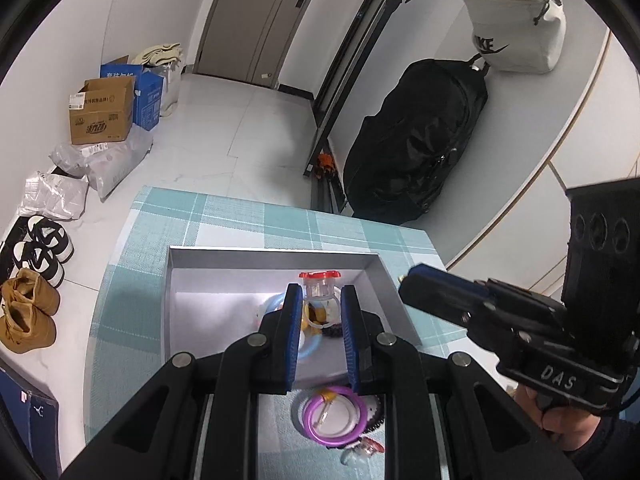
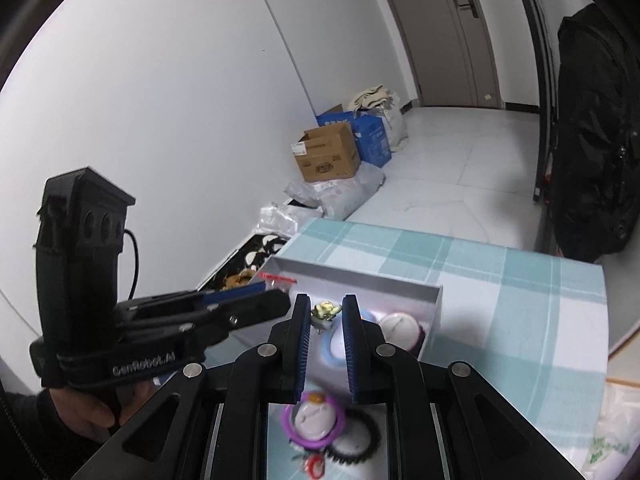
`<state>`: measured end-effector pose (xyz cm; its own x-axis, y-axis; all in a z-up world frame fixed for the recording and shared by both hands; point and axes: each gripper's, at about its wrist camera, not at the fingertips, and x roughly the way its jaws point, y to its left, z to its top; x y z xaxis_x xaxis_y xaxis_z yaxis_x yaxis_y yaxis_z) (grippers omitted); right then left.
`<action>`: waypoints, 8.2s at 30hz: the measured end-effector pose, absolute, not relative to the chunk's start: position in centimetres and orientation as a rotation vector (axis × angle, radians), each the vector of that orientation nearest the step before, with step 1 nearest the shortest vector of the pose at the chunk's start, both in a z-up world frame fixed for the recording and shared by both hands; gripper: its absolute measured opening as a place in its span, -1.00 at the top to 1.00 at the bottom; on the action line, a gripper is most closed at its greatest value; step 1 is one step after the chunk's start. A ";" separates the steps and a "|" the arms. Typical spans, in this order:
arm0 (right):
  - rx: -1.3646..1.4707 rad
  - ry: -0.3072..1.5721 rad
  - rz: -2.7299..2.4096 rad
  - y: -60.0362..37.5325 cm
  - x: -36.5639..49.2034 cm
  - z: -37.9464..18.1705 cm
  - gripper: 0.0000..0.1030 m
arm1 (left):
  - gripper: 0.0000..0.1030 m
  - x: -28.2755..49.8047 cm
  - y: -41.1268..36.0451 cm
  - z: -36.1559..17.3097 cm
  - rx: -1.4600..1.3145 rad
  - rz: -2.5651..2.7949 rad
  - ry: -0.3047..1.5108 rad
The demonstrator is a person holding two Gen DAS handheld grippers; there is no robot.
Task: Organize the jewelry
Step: 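Carry both held items over the grey box and open both tools inside it, then raise both open tools out of the box, then lower the left tool onto the purple ring and close on it, then grasp the clear pacifier charm with the right tool while the left tool lifts the ring, then carry the ring and pacifier charm into the box and open both tools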
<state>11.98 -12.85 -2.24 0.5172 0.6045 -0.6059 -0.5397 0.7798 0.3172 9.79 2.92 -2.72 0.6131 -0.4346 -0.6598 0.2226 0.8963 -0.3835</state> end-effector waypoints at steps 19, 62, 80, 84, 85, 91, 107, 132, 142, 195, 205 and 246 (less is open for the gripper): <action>0.190 0.828 0.731 -13.3 15.9 -4.9 0.71 | 0.72 11.9 1.9 -4.5 -0.266 -0.374 0.920; 0.178 0.782 0.576 -16.3 11.1 -4.6 -0.62 | -0.13 7.0 4.0 -3.2 -0.280 -0.289 0.855; 0.203 0.835 0.479 -19.1 6.5 -6.0 -0.74 | -0.38 5.0 0.0 -6.6 -0.147 -0.349 1.017; 0.205 0.843 0.463 -19.6 6.1 -6.1 -0.80 | -0.38 5.1 -1.0 -7.3 -0.115 -0.366 1.027; 0.211 0.847 0.459 -19.7 6.2 -6.3 -0.80 | -0.38 5.2 -1.2 -7.4 -0.103 -0.361 1.028; 0.223 0.860 0.446 -20.3 6.3 -6.7 -0.80 | -0.38 5.0 -2.1 -7.6 -0.021 -0.337 1.021; 0.222 0.876 0.431 -20.3 6.4 -7.0 -0.80 | 0.06 5.9 -2.1 -8.7 0.039 -0.298 1.028; 0.239 0.902 0.418 -20.4 6.5 -7.5 -0.80 | 0.11 5.8 -2.0 -6.5 -0.083 -0.383 0.972; 0.243 0.913 0.475 -19.7 6.0 -7.8 -0.80 | 0.12 5.5 1.0 -3.7 -0.205 -0.365 0.870; -0.058 0.893 0.542 -11.5 3.3 -8.9 0.45 | 0.12 4.9 6.7 -1.5 -0.323 -0.300 0.775; 0.085 0.804 0.565 -13.3 4.4 -5.4 0.45 | 0.12 5.6 5.7 -1.7 -0.314 -0.331 0.796; 0.260 0.837 0.689 -13.6 17.2 -5.8 0.44 | 0.11 12.8 3.5 -4.7 -0.317 -0.337 0.941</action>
